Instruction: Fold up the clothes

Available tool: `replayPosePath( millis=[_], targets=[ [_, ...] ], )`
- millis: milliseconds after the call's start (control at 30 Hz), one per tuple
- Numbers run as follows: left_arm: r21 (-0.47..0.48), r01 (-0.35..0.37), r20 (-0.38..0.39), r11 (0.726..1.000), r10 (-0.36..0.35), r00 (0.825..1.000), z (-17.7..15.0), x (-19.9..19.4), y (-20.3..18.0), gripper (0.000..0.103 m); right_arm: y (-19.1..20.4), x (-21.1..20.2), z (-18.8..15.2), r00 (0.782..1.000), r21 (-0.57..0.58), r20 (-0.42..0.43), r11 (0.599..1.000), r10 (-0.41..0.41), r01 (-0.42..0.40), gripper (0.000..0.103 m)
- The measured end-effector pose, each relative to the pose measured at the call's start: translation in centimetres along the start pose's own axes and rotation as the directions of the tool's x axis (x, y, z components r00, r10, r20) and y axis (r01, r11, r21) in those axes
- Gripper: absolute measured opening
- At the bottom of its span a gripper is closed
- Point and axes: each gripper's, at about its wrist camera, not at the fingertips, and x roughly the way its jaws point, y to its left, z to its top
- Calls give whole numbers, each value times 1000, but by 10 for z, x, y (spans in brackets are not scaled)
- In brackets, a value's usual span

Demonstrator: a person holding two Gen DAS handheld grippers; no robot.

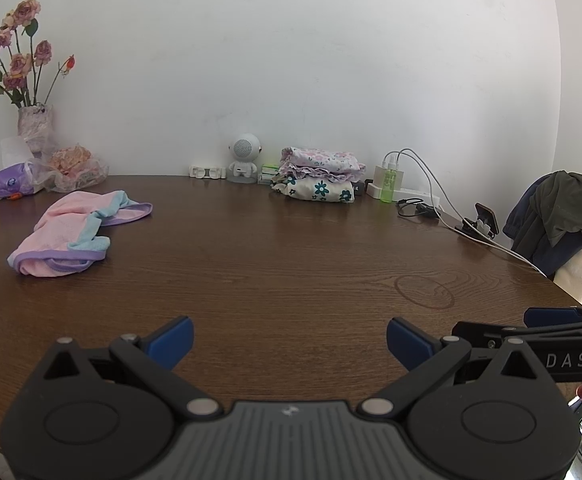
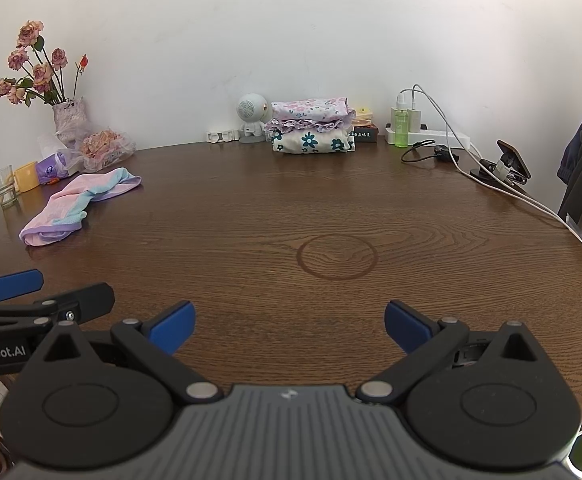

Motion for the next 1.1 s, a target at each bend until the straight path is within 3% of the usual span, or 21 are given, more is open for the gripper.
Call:
replayPosePath(
  millis=[1100],
  targets=[
    [1, -6, 2, 1000, 6, 1000, 3, 0, 4, 103, 0, 2, 2, 1000, -2, -3, 1000, 4, -4, 103]
  ],
)
